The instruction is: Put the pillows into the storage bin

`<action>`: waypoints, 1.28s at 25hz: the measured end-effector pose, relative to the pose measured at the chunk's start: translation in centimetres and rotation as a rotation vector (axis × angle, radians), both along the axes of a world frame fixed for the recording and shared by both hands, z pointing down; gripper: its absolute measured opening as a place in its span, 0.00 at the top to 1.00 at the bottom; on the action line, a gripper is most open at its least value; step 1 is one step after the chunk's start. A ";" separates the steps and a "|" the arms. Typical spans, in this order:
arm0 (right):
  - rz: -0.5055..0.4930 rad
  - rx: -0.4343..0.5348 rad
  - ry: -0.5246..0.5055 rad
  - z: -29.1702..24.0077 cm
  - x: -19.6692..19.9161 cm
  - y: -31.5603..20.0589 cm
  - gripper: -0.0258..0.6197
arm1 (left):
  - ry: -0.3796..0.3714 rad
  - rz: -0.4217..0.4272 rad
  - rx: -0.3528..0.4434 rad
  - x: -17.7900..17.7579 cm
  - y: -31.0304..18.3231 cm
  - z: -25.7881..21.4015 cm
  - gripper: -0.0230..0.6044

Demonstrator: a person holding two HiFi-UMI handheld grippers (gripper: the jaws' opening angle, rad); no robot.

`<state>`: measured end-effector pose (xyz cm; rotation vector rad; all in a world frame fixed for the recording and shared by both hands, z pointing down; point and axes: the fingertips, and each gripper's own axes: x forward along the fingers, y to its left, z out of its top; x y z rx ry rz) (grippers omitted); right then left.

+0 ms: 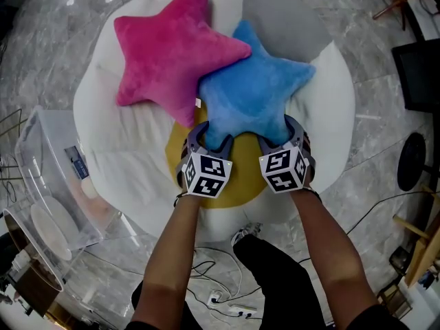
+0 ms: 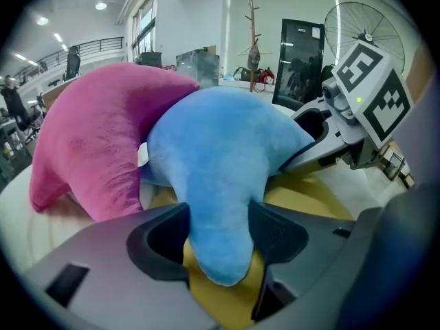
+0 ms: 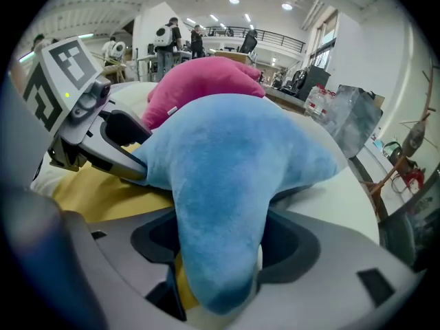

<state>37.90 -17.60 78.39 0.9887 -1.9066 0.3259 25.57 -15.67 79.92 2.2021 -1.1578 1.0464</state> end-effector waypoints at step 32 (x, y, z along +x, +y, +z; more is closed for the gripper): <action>0.023 0.000 -0.064 -16.2 3.3 19.1 0.56 | 0.138 0.073 0.007 3.9 18.2 -16.4 0.73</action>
